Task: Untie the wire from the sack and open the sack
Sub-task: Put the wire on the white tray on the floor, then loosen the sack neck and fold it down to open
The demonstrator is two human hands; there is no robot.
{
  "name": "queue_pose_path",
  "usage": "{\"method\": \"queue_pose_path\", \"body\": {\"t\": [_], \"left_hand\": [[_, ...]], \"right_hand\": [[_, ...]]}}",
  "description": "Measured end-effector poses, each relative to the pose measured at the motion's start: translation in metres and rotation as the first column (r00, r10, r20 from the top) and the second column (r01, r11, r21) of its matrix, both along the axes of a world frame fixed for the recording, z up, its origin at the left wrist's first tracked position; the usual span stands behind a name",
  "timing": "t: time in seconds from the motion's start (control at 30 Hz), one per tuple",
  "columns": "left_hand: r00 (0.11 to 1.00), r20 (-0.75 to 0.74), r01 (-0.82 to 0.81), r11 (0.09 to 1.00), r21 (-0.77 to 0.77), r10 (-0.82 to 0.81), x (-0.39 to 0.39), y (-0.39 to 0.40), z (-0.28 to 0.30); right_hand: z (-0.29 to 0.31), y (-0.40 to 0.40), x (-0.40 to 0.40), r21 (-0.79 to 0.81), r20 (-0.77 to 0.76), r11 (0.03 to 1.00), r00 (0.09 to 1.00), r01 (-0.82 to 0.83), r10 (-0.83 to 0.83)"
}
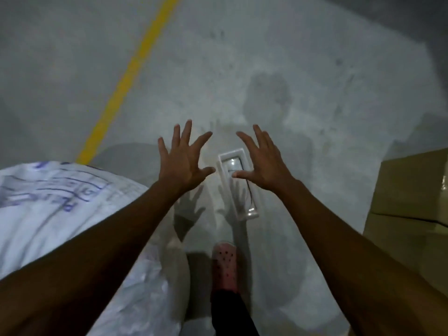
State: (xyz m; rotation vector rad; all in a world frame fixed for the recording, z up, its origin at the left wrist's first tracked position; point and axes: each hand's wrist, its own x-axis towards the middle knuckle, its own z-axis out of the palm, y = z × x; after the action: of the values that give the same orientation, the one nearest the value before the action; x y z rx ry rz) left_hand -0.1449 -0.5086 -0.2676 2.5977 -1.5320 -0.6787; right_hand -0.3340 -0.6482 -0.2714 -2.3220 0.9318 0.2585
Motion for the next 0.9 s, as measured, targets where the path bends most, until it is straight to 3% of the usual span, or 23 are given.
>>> {"method": "queue_pose_path", "body": {"t": [0.2, 0.4, 0.8, 0.9], "left_hand": [[0.992, 0.122, -0.016, 0.990, -0.137, 0.033, 0.102, 0.082, 0.149], [0.976, 0.152, -0.123, 0.974, -0.191, 0.154, 0.162, 0.225, 0.241], [0.887, -0.093, -0.461, 0.876, -0.143, 0.452, 0.131, 0.492, 0.275], [0.857, -0.169, -0.509, 0.851, -0.127, 0.487, 0.113, 0.532, 0.265]], "right_hand": [[0.147, 0.031, 0.109, -0.102, 0.121, 0.956, 0.951, -0.274, 0.285], [0.232, 0.126, 0.190, -0.140, 0.227, 0.861, 0.831, -0.488, 0.508], [0.244, 0.348, 0.219, -0.016, 0.203, 0.571, 0.557, -0.821, 0.806], [0.238, 0.386, 0.210, 0.046, 0.199, 0.541, 0.538, -0.840, 0.819]]}}
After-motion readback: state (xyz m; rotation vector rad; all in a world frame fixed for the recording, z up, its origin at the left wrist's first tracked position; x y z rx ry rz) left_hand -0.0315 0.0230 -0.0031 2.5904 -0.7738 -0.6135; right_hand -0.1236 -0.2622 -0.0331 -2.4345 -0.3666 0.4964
